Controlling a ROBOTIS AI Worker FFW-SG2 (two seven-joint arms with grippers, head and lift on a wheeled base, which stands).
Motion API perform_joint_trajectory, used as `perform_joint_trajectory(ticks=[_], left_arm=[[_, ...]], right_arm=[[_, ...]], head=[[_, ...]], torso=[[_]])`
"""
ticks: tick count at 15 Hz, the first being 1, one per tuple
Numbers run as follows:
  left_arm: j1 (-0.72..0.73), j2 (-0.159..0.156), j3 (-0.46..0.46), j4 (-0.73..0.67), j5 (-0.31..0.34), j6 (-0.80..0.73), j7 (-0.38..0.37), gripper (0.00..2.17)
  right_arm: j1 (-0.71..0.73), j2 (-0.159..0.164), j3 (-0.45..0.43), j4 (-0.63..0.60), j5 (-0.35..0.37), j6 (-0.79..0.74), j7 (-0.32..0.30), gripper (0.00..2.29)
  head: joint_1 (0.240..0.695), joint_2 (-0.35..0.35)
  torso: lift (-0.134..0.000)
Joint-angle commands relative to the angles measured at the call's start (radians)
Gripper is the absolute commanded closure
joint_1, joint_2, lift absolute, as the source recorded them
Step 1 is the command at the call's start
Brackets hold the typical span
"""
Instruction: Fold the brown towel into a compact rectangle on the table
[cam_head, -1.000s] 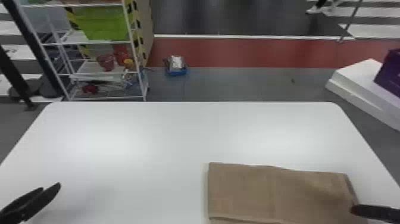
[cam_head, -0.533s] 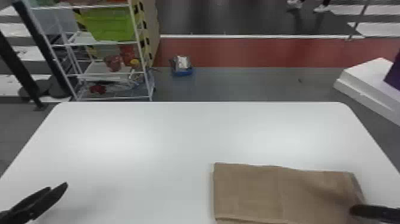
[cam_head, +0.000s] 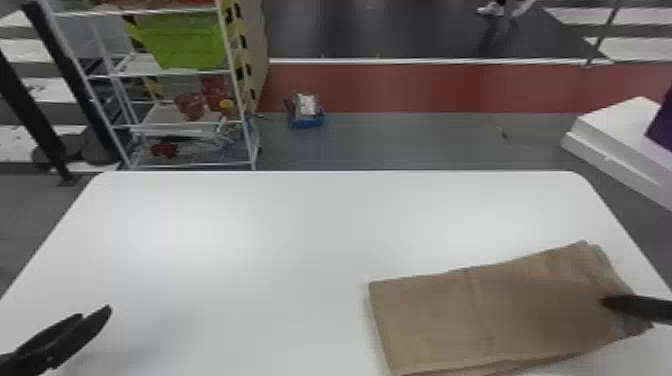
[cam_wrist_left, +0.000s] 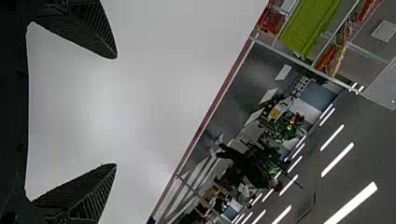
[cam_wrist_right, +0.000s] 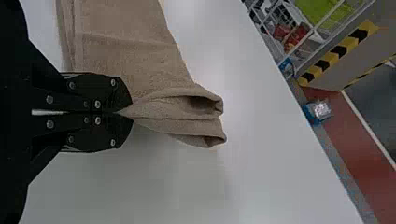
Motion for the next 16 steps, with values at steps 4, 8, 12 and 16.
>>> perform_joint_trajectory(ticks=[4, 8, 12, 16], left_arm=[[0.003, -0.004, 0.014, -0.005, 0.000, 0.003, -0.009, 0.05], [0.006, -0.004, 0.033, -0.003, 0.005, 0.003, -0.012, 0.05], [0.006, -0.004, 0.033, 0.004, 0.005, 0.000, -0.012, 0.05], [0.000, -0.004, 0.013, 0.008, 0.000, 0.000, -0.012, 0.05]], right_arm=[[-0.060, 0.023, 0.203, -0.177, 0.003, 0.002, 0.015, 1.65], [-0.007, 0.043, 0.430, -0.264, 0.073, 0.002, 0.032, 1.65], [0.038, 0.029, 0.508, -0.281, 0.153, 0.002, 0.097, 1.64], [0.052, 0.064, 0.582, -0.238, 0.228, 0.002, 0.080, 0.00]], head=[[0.695, 0.077], [0.695, 0.241], [0.695, 0.350], [0.695, 0.350]], torso=[[-0.124], [-0.124], [-0.124], [-0.124]])
